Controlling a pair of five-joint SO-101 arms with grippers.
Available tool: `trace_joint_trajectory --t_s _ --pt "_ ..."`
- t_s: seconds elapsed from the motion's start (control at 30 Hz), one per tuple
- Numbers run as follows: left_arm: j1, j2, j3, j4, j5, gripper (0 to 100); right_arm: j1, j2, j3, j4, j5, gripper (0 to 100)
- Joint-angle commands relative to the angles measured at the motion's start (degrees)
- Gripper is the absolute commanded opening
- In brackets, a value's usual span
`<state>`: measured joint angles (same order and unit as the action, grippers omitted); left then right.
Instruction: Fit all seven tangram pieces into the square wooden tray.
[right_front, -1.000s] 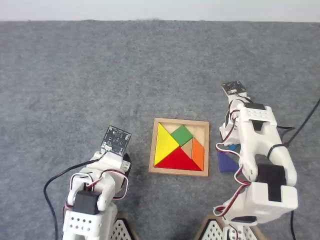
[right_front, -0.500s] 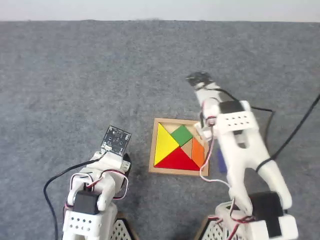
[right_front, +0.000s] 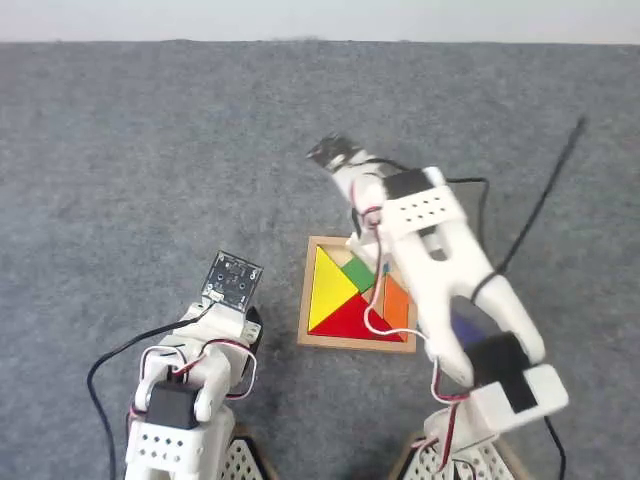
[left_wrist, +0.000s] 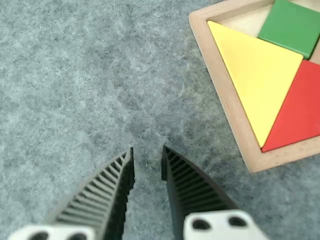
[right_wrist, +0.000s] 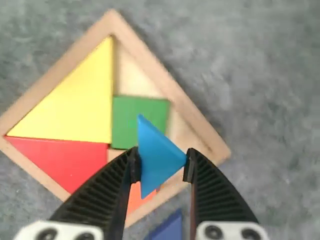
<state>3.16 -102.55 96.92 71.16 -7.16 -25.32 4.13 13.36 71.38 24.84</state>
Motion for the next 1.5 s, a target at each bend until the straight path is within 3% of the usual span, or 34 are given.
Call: trace_joint_trajectory --t_s 0.0,0.13,0.2,0.4,0.47,0.53,0.63,0.83,1.1,1.17,1.3,1.33,1.47 --pt "0.09 -0.09 -0.40 0.26 0.35 9 -2.24 -0.13 -4.84 0.04 1.14 8.3" --pt "0.09 -0.09 -0.40 0.26 0.35 9 -2.77 0.13 -5.98 -0.04 -0.70 8.3" --pt "0.09 -0.09 -0.40 0.26 0.35 9 -2.24 0.22 -6.07 -0.22 -7.47 8.3" --pt "0.09 -0.09 -0.40 0.26 0.35 9 -2.51 0.57 -6.59 -3.74 -56.09 8.8" --pt "0.09 -0.09 -0.40 0.26 0.35 9 -2.77 0.92 -6.59 -4.88 -67.16 8.8" --pt "0.09 -0.09 -0.40 0.26 0.35 9 -3.56 1.71 -6.95 -4.09 -71.56 8.8" --pt "0.09 -0.09 -0.40 0.26 0.35 9 -6.55 2.42 -6.95 -3.82 -71.82 10.6" --pt "0.09 -0.09 -0.40 0.26 0.35 9 -9.98 2.24 -6.95 -3.65 -71.82 24.3" --pt "0.09 -0.09 -0.40 0.26 0.35 9 -9.45 2.42 -6.77 -3.65 -70.42 26.7" --pt "0.09 -0.09 -0.40 0.26 0.35 9 -7.25 2.33 -6.86 -3.65 -61.71 26.3" --pt "0.09 -0.09 -0.40 0.26 0.35 9 -4.00 2.24 -6.59 -4.26 -29.10 26.3" --pt "0.09 -0.09 -0.40 0.26 0.35 9 -3.74 2.24 -6.59 -4.62 -24.44 26.2" --pt "0.09 -0.09 -0.40 0.26 0.35 9 -2.24 -0.31 -4.57 -3.82 -22.33 9.8"
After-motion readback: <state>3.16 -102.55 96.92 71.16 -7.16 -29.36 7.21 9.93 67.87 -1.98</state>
